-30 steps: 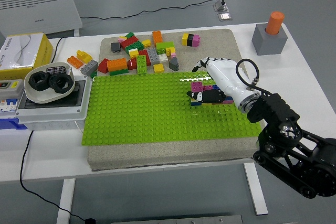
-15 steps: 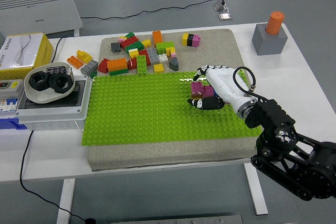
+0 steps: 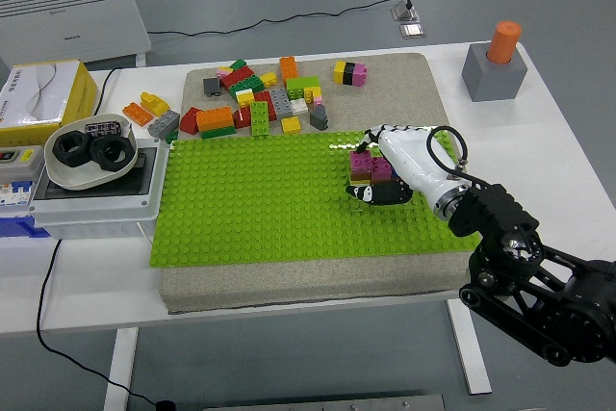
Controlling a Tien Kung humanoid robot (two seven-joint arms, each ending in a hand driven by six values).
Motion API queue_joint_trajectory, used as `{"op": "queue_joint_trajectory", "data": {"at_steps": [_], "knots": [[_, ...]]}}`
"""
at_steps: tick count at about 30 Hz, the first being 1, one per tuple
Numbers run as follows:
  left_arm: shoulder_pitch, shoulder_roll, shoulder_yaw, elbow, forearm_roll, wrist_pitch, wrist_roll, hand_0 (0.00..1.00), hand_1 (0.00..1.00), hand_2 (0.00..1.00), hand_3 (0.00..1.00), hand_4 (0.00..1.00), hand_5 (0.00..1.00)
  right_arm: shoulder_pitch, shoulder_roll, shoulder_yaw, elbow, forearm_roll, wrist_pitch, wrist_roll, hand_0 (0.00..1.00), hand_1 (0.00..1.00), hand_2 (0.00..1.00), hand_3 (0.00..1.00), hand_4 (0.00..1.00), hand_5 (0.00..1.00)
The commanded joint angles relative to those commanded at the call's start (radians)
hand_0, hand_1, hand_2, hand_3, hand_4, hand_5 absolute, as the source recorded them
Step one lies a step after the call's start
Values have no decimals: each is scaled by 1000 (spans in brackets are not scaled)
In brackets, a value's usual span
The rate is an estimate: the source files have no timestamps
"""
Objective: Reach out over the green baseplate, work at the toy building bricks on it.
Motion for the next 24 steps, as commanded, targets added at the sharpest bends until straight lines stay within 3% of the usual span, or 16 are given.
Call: {"op": "queue_joint_trajectory", "data": {"at_steps": [24], "knots": [[-2,0,-7,0,4,1,-1,726,524,593,702,948,998,25,-4,-19,-41,20,10,-3,805,822,867,634,813,453]]}}
